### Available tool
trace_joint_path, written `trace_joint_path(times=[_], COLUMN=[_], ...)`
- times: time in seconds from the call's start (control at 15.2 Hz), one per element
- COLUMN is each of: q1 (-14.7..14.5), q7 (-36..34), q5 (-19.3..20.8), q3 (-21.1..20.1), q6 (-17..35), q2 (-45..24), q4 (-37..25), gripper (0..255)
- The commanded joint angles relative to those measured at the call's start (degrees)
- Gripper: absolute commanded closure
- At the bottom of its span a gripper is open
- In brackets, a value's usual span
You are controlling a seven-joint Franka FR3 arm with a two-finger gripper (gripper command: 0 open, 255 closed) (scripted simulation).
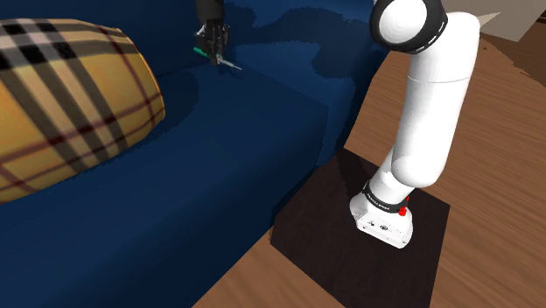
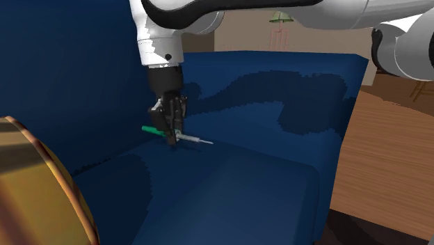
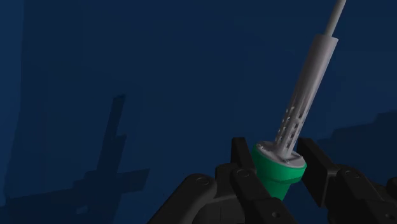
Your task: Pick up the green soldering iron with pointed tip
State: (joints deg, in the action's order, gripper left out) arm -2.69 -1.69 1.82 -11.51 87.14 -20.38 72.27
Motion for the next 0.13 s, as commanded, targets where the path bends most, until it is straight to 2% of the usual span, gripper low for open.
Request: trace_joint_path(times=[0.0,0.07], q1=[-0.1,-0.1], q7=[-0.1,-0.1], q5=[0.0,0.0], q3=[0.0,0.0], q6=[-1.0,-1.0], q2=[-0.1,-0.2], q4=[-1.1,-1.1], gripper=[255,255])
